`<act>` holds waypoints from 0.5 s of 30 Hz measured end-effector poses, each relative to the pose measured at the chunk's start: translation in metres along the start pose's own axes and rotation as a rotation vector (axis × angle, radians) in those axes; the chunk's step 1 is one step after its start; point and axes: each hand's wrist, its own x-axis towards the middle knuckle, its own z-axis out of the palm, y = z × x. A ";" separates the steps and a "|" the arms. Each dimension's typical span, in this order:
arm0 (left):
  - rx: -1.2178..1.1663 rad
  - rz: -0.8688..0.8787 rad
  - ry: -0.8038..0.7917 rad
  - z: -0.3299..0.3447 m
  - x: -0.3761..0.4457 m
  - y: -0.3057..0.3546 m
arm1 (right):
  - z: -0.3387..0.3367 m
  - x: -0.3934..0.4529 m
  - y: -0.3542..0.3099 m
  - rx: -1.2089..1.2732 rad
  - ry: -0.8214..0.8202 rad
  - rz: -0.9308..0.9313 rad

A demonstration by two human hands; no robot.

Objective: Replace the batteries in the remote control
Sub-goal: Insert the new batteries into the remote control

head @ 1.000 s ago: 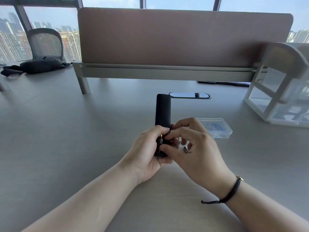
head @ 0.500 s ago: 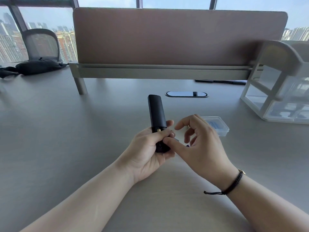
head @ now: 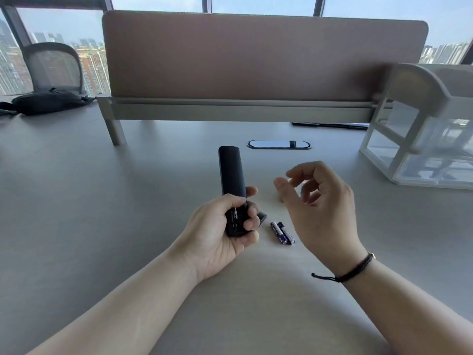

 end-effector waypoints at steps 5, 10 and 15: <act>-0.027 -0.046 -0.026 -0.003 0.003 -0.001 | -0.002 0.014 0.016 0.019 0.086 0.110; 0.016 -0.048 -0.023 -0.001 0.003 -0.003 | -0.004 0.018 0.033 -0.295 -0.120 0.008; 0.086 -0.023 -0.021 0.001 0.000 -0.001 | -0.003 0.030 0.042 -0.744 -0.556 -0.226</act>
